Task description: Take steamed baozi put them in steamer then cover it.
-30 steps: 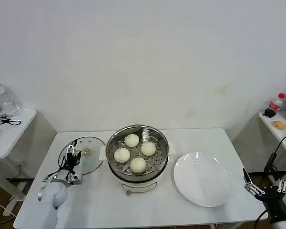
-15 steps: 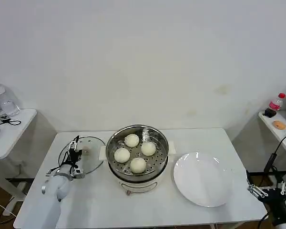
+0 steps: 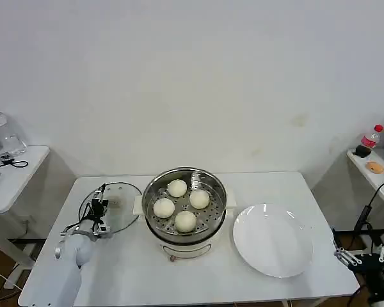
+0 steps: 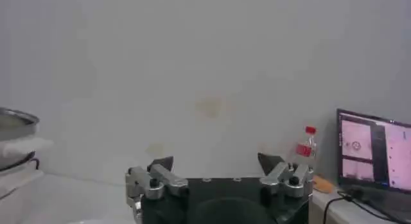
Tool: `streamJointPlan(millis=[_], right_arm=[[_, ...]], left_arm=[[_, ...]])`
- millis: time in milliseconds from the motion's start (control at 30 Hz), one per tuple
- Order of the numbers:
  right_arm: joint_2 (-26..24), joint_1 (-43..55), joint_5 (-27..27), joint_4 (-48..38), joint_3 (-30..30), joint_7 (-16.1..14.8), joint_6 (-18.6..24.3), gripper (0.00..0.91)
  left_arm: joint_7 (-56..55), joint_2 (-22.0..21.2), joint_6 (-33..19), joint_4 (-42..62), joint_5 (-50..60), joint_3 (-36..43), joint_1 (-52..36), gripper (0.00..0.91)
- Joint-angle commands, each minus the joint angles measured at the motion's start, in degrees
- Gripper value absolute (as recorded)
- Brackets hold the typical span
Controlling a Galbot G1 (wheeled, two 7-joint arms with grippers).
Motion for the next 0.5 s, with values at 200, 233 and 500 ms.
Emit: streamJointPlan(millis=[200, 233, 500], right_arm=[[0.05, 0.05, 0.0, -0.19, -0.12, -0.04, 0.37, 0.907], [0.05, 0.03, -0.01, -0.12, -0.16, -0.04, 0.38, 0.907], [-0.16, -0.02, 0.05, 0.23, -0.14, -0.04, 0.54, 0.907]], left_arm=[[-3.25, -1.55, -1.98, 0.16, 4.18, -1.99, 1.08, 0.0], [-3.78, -1.54, -2.05, 0.18, 4.29, -2.06, 1.26, 0.0], [-6.97, -1.24, -1.98, -7.57, 4.79, -5.99, 8.31, 0.0]])
